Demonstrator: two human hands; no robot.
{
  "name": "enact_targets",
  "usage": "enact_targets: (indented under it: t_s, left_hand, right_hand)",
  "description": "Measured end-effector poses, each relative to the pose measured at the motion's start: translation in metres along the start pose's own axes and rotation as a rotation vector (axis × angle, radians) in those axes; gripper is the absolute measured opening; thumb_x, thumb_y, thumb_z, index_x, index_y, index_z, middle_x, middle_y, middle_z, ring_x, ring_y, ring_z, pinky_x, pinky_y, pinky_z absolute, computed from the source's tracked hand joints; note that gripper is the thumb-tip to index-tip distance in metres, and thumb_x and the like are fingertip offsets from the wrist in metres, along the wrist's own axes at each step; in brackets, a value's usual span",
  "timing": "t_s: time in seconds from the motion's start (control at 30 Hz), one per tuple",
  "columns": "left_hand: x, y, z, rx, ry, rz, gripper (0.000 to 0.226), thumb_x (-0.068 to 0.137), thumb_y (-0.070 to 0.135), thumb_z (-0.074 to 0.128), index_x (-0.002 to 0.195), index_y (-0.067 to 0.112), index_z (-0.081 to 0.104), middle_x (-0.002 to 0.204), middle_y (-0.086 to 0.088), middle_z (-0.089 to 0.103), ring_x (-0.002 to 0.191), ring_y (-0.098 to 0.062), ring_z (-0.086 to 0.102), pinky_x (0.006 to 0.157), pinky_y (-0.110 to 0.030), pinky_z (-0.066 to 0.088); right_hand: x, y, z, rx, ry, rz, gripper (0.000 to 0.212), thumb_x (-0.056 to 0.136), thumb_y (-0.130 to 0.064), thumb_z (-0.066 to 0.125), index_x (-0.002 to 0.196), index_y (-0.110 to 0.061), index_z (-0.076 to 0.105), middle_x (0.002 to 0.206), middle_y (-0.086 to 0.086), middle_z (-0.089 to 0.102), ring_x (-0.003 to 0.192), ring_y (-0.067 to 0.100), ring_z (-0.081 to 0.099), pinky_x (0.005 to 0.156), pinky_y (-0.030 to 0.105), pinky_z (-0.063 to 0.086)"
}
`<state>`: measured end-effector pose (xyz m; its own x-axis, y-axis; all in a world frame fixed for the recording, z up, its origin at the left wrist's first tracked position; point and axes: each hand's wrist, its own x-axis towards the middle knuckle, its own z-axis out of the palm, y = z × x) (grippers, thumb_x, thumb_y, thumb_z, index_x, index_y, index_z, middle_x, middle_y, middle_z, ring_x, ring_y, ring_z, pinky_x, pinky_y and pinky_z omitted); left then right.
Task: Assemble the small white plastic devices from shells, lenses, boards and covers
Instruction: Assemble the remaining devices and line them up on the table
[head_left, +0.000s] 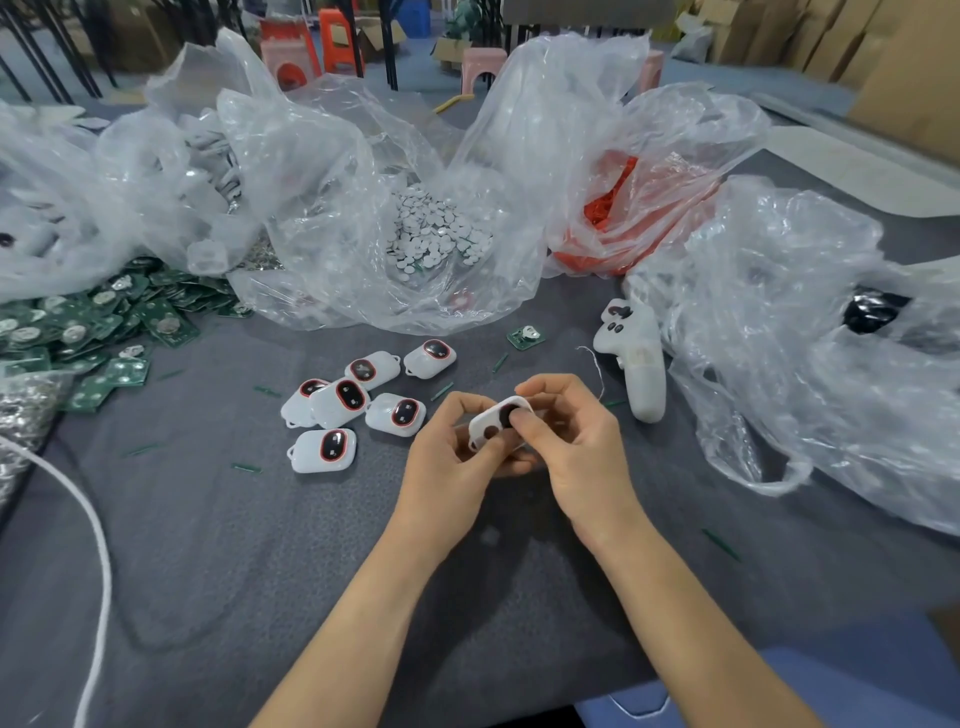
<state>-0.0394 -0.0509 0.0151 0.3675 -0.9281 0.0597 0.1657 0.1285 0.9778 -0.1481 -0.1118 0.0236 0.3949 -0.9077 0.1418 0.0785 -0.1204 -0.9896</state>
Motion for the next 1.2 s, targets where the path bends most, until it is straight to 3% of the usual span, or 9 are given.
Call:
enact_targets:
  t_s: [0.17,0.3,0.47,0.57,0.63,0.8,0.9,1.07,1.2]
  left_hand:
    - [0.000,-0.003,0.004,0.114,0.087,0.003,0.016,0.088,-0.003,0.063,0.084,0.008,0.053,0.079,-0.014,0.070,0.074,-0.023,0.072,0.062,-0.026,0.057]
    - [-0.001,-0.006,0.008,0.359,0.110,0.058,0.020,0.086,-0.008,0.059,0.079,0.009,0.050,0.064,0.008,0.068,0.058,-0.004,0.067,0.051,-0.011,0.048]
    - [-0.001,-0.008,0.009,0.456,0.171,0.126,0.020,0.083,0.001,0.062,0.080,0.019,0.052,0.069,0.009,0.068,0.056,-0.004,0.065,0.050,-0.013,0.047]
    - [0.010,-0.002,0.005,0.487,0.079,0.134,0.023,0.084,0.006,0.062,0.089,0.028,0.059,0.075,0.010,0.069,0.059,-0.004,0.066,0.058,-0.019,0.053]
    - [0.024,0.004,-0.001,0.561,0.002,0.152,0.024,0.087,0.006,0.060,0.090,0.029,0.062,0.074,0.008,0.070,0.063,-0.001,0.066,0.062,-0.013,0.049]
    - [0.048,0.013,-0.017,0.145,-0.005,-0.006,0.016,0.097,-0.002,0.045,0.090,0.006,0.057,0.079,-0.014,0.072,0.057,-0.022,0.066,0.057,-0.028,0.054]
    - [0.053,0.011,-0.023,0.055,0.000,0.012,0.006,0.090,0.008,0.047,0.090,0.004,0.052,0.080,-0.014,0.072,0.044,-0.022,0.055,0.044,-0.024,0.042]
    - [0.059,0.008,-0.025,-0.003,0.029,0.012,0.021,0.076,0.011,0.040,0.088,0.008,0.057,0.072,-0.013,0.069,0.044,-0.020,0.043,0.043,-0.022,0.036]
    - [0.061,0.003,-0.026,0.026,0.032,0.038,0.017,0.079,0.010,0.038,0.084,0.010,0.054,0.064,-0.008,0.065,0.044,-0.016,0.039,0.043,-0.023,0.035]
  right_hand:
    - [-0.002,0.000,0.005,-0.068,0.030,-0.019,0.023,0.086,0.003,0.062,0.084,-0.019,0.065,0.078,-0.005,0.067,0.070,0.003,0.063,0.052,0.014,0.050]
    - [-0.001,0.005,0.002,-0.206,0.084,-0.024,0.028,0.085,0.003,0.064,0.079,-0.024,0.063,0.074,-0.007,0.067,0.071,0.011,0.064,0.057,0.024,0.055]
    - [0.000,0.004,0.001,-0.317,0.088,-0.058,0.022,0.083,-0.002,0.069,0.077,-0.022,0.065,0.071,-0.007,0.068,0.069,0.008,0.065,0.061,0.027,0.056]
    - [0.010,-0.004,-0.002,-0.465,0.020,-0.143,0.014,0.080,-0.003,0.072,0.082,-0.016,0.072,0.080,-0.005,0.066,0.074,0.008,0.064,0.070,0.022,0.053]
    - [0.023,-0.016,-0.005,-0.534,-0.043,-0.176,0.011,0.080,-0.007,0.073,0.086,-0.016,0.074,0.087,-0.006,0.063,0.076,0.005,0.063,0.072,0.015,0.049]
    - [0.085,-0.047,-0.001,-0.614,-0.024,-0.226,0.010,0.086,-0.014,0.067,0.091,-0.020,0.073,0.085,-0.010,0.067,0.070,-0.002,0.061,0.066,0.005,0.044]
    - [0.142,-0.056,0.011,-0.768,-0.044,-0.240,0.017,0.092,-0.007,0.059,0.100,-0.012,0.073,0.090,-0.003,0.069,0.072,-0.004,0.056,0.068,-0.004,0.038]
    - [0.233,-0.036,0.045,-1.056,-0.137,-0.157,0.030,0.094,0.004,0.048,0.116,-0.006,0.067,0.121,0.011,0.065,0.109,0.021,0.061,0.100,0.025,0.041]
    - [0.265,-0.001,0.061,-1.274,-0.244,-0.035,0.024,0.091,0.004,0.052,0.107,-0.006,0.067,0.115,0.014,0.062,0.095,0.025,0.062,0.091,0.032,0.051]
